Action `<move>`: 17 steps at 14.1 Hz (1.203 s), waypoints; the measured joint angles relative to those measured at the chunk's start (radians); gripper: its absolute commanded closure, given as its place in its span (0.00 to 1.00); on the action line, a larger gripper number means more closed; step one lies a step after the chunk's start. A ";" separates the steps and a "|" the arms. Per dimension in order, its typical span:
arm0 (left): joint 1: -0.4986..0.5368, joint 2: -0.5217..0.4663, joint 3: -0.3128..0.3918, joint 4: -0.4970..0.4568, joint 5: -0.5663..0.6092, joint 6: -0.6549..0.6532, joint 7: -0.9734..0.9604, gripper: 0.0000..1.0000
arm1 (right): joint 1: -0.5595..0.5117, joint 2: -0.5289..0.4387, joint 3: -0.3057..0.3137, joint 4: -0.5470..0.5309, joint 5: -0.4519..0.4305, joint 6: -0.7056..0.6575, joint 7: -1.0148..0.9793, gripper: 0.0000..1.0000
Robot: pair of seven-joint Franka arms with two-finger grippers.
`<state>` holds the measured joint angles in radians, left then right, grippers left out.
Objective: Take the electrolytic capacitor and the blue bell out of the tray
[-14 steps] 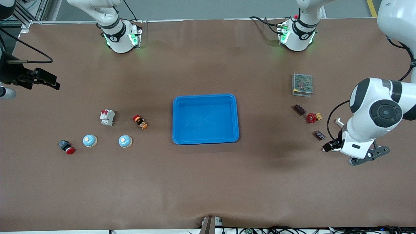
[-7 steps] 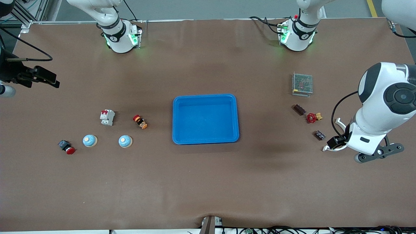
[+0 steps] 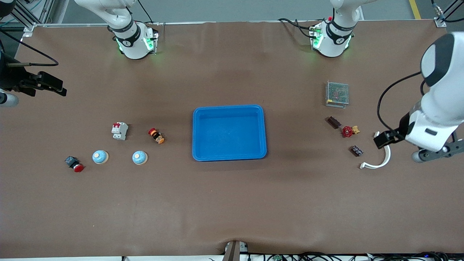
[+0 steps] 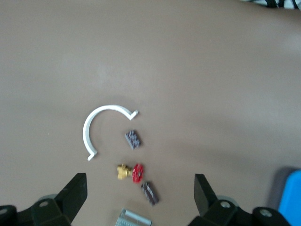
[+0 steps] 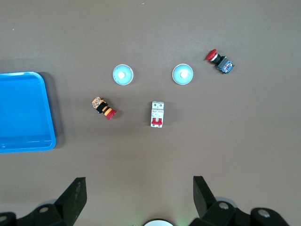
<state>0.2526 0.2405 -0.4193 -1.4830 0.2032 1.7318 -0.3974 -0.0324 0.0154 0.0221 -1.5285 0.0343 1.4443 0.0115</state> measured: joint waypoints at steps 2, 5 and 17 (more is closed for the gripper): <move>-0.043 -0.056 0.074 -0.003 -0.046 -0.042 0.070 0.00 | 0.000 -0.003 0.000 0.006 0.000 0.003 -0.001 0.00; -0.101 -0.137 0.159 -0.037 -0.089 -0.068 0.137 0.00 | 0.000 -0.007 0.000 0.020 0.000 0.005 -0.001 0.00; -0.185 -0.293 0.245 -0.117 -0.132 -0.202 0.227 0.00 | -0.011 -0.007 -0.004 0.017 0.000 0.029 -0.001 0.00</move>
<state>0.0679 -0.0529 -0.1745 -1.5997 0.0710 1.5299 -0.1702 -0.0436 0.0082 0.0176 -1.5119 0.0343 1.4736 0.0109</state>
